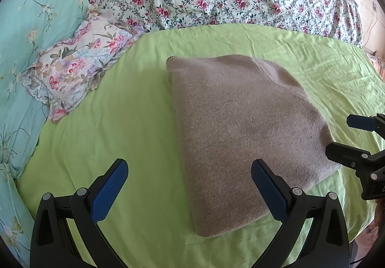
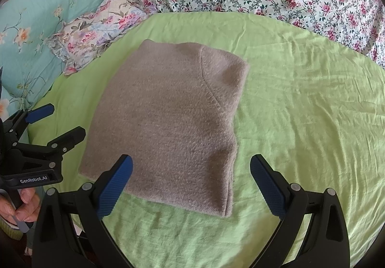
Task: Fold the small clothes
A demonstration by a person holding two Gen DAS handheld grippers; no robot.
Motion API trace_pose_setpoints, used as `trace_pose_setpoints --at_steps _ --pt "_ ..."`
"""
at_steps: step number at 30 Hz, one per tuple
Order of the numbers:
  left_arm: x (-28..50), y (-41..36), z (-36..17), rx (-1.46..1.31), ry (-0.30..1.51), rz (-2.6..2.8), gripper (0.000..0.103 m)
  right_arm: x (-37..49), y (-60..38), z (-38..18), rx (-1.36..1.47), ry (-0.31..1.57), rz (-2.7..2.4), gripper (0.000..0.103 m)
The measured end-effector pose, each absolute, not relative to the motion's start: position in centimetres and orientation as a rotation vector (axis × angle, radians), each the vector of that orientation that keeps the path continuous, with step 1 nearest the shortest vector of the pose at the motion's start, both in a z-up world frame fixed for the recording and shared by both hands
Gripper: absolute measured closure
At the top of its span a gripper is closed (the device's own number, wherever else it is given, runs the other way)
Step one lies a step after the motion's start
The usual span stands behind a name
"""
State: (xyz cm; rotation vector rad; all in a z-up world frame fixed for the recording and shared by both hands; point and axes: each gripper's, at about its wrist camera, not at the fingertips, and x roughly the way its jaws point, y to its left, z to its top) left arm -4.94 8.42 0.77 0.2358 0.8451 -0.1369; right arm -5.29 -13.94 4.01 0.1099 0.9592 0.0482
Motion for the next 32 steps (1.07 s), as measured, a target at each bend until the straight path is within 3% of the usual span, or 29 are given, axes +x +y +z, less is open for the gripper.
trace_pose_setpoints --at_steps 32 --pt "-1.2 7.6 0.3 0.192 0.881 -0.124 0.001 -2.6 -15.4 2.6 0.143 0.958 0.037 0.005"
